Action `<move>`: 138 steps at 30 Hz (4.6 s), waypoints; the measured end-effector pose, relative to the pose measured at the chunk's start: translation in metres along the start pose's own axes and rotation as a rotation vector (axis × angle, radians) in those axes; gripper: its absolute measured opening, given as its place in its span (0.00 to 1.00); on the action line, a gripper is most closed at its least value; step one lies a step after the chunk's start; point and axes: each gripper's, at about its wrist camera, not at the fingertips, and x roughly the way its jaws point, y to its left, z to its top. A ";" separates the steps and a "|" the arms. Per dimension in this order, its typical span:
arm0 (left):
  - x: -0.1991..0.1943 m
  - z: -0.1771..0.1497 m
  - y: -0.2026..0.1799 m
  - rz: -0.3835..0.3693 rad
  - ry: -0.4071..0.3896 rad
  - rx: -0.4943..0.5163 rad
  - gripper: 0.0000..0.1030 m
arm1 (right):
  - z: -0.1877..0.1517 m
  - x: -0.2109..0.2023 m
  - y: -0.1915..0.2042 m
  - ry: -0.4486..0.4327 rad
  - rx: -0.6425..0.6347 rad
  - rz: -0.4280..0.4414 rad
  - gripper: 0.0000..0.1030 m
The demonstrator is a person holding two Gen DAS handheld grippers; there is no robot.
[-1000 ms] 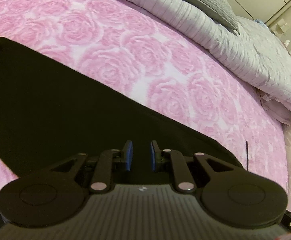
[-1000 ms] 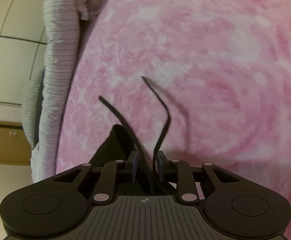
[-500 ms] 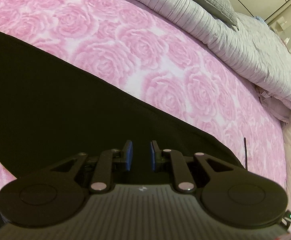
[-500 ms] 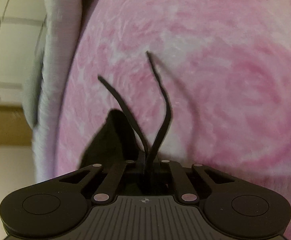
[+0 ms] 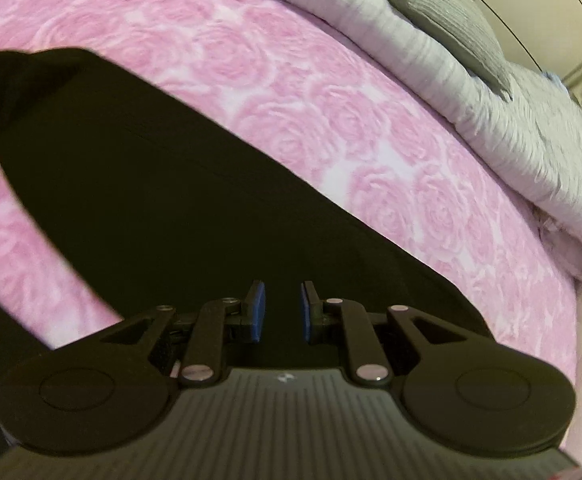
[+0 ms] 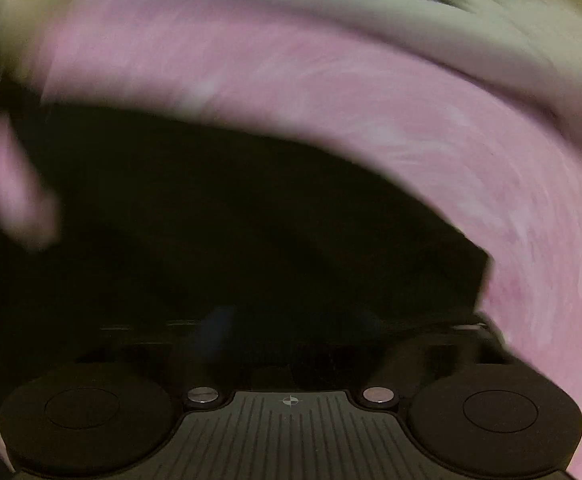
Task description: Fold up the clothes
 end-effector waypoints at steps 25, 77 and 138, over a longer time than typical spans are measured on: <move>0.035 -0.053 -0.084 -0.241 0.257 0.256 0.20 | -0.158 -0.041 -0.141 0.036 1.317 0.069 0.85; -0.109 -0.005 0.234 0.094 -0.091 -0.378 0.21 | 0.030 0.039 0.007 -0.065 1.180 0.540 0.69; -0.011 0.198 0.392 0.031 -0.159 -0.094 0.20 | 0.197 0.113 0.211 0.024 1.456 0.425 0.69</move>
